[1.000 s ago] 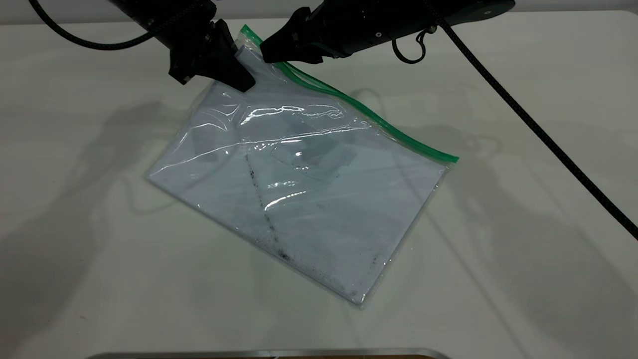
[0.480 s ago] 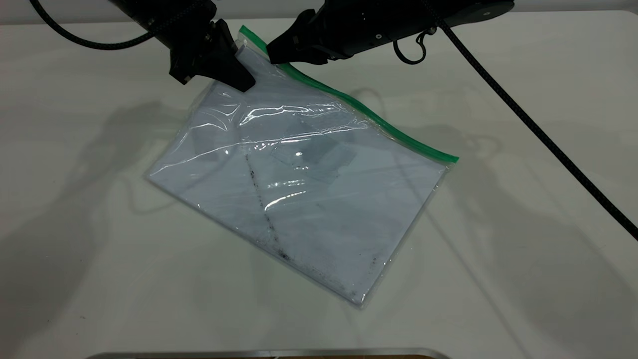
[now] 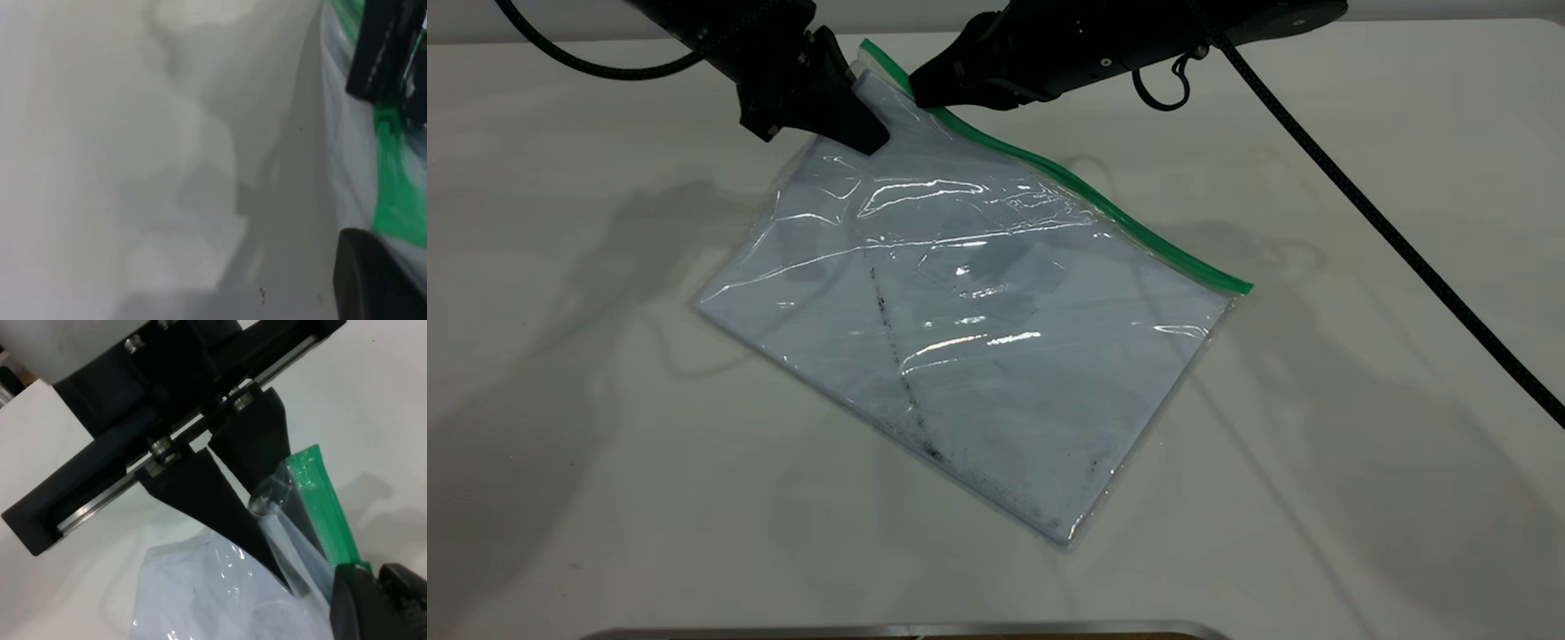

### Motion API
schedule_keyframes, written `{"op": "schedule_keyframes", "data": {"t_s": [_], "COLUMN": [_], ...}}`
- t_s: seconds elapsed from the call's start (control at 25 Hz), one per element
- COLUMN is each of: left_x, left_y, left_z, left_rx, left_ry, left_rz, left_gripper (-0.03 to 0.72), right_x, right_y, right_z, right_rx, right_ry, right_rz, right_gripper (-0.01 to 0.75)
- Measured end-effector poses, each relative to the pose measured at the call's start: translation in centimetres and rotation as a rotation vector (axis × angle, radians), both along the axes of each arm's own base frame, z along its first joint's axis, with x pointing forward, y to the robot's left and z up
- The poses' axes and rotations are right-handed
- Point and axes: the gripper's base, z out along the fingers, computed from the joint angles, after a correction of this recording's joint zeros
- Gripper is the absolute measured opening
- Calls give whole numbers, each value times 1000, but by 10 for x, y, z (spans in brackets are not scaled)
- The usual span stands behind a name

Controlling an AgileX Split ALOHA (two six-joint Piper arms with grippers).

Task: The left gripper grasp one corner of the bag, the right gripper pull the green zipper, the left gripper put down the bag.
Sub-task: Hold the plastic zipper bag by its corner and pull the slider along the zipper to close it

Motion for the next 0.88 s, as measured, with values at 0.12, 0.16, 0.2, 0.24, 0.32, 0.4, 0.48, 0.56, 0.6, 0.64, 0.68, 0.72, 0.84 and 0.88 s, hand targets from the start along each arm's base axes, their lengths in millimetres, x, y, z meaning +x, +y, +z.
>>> {"op": "schedule_keyframes", "data": {"t_s": [0.12,0.16,0.2,0.24,0.32,0.4,0.48,0.56,0.6,0.64,0.68,0.72,0.84,0.88], "left_x": [0,0,0,0,0,1,1,1,1,1,1,2,3,4], "left_y": [0,0,0,0,-1,-1,0,1,1,2,3,5,7,9], "left_z": [0,0,0,0,1,1,1,1,2,2,2,3,7,9], "left_rx": [-2,-4,-5,-7,-11,-15,-19,-24,-27,-29,-33,-35,-46,-51], "left_ry": [0,1,1,1,2,3,5,12,13,16,18,18,12,9], "left_rz": [1,3,4,6,9,13,15,19,22,23,26,30,44,50], "left_gripper": [52,52,52,52,52,51,51,51,51,51,51,51,51,51], "right_x": [1,1,2,2,3,4,4,5,5,5,5,5,6,7], "right_y": [-1,-3,-4,-5,-7,-9,-12,-14,-15,-15,-17,-18,-20,-20], "right_z": [0,0,0,0,-1,-1,-2,-2,-3,-3,-3,-3,-4,-4], "right_rx": [0,-1,-4,-8,-21,-28,-41,-52,-58,-62,-67,-68,-74,-73], "right_ry": [0,-1,-2,-5,-13,-17,-22,-26,-28,-28,-30,-30,-32,-31], "right_rz": [-3,-5,-3,0,11,16,24,31,35,36,39,39,35,33], "right_gripper": [28,28,28,28,28,28,28,28,28,28,28,28,28,29]}}
